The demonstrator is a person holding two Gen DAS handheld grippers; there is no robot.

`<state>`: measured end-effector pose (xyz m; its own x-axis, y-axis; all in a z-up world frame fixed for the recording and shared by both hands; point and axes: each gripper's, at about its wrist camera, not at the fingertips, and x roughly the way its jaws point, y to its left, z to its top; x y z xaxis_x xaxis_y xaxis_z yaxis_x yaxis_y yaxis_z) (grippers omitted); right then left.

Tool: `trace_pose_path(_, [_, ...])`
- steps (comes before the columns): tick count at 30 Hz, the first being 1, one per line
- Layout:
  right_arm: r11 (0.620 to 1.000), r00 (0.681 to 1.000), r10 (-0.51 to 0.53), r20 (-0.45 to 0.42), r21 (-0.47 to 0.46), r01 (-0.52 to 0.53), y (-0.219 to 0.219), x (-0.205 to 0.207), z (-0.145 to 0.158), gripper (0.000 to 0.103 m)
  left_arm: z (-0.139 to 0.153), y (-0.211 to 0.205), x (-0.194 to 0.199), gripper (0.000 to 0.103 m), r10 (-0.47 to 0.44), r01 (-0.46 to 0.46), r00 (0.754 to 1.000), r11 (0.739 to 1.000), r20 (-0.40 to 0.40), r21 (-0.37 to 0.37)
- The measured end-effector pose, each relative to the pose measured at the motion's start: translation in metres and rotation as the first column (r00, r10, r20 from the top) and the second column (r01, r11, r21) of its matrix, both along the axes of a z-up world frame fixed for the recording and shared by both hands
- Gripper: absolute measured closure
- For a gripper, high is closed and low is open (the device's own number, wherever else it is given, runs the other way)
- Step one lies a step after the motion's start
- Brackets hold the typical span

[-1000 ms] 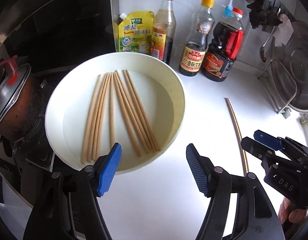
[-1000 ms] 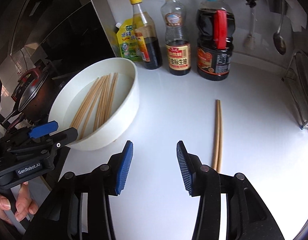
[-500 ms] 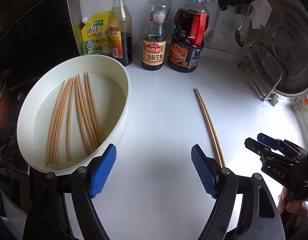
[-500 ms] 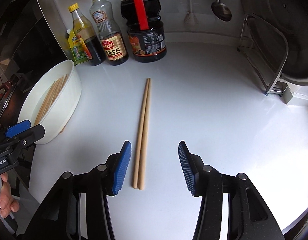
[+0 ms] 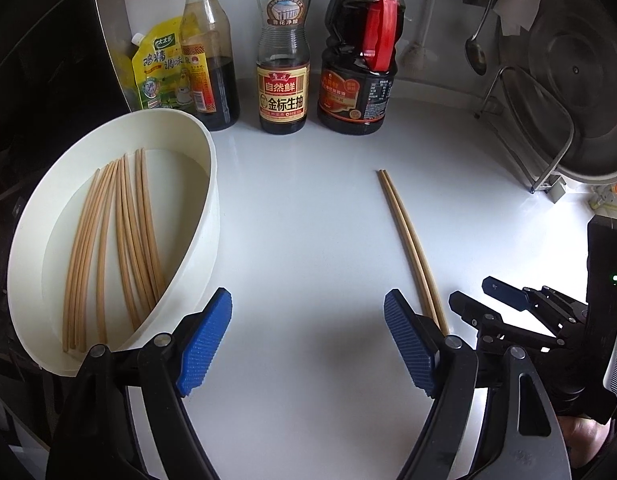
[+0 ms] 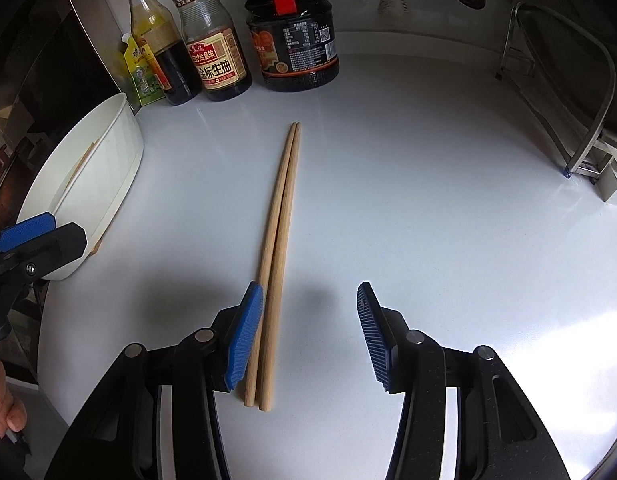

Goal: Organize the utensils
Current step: 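Move both open tools back to the last two chopsticks on the counter, then separate the last two chopsticks with both open tools, nudging them apart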

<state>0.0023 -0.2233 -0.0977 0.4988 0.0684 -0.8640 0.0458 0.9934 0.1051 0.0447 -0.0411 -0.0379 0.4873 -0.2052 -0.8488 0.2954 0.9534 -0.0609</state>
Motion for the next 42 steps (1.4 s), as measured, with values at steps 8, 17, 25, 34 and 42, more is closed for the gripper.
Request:
trace_pose_path(8, [0.999,1.0,-0.006,-0.009,-0.044,0.006,0.006,0.008,-0.014,0.056,-0.012,0.003,0.0,0.026,0.004,-0.003,1.0,1.0,-0.03,0.009])
trace_pose_path(17, [0.994,0.999,0.036,-0.001,-0.099,-0.036,0.018,0.005,-0.019,0.056,-0.016,0.005,-0.002,0.026,0.013,-0.012,0.999,1.0,-0.037,0.005])
trace_pose_path(25, [0.988,0.998,0.063,0.031,-0.141,-0.058,0.024,0.0,-0.021,0.073,-0.019,0.004,-0.004,0.026,0.014,-0.014,0.999,1.0,-0.037,0.005])
trace_pose_path(34, [0.987,0.996,0.068,0.053,-0.148,-0.059,0.016,-0.006,-0.022,0.096,-0.024,-0.016,-0.007,0.026,0.009,-0.009,0.999,1.0,-0.033,-0.004])
trace_pose_path(42, [0.989,0.998,0.017,0.055,-0.144,-0.009,-0.012,-0.015,-0.021,0.096,-0.036,-0.045,-0.001,0.026,-0.01,0.011,1.0,1.0,-0.022,0.011])
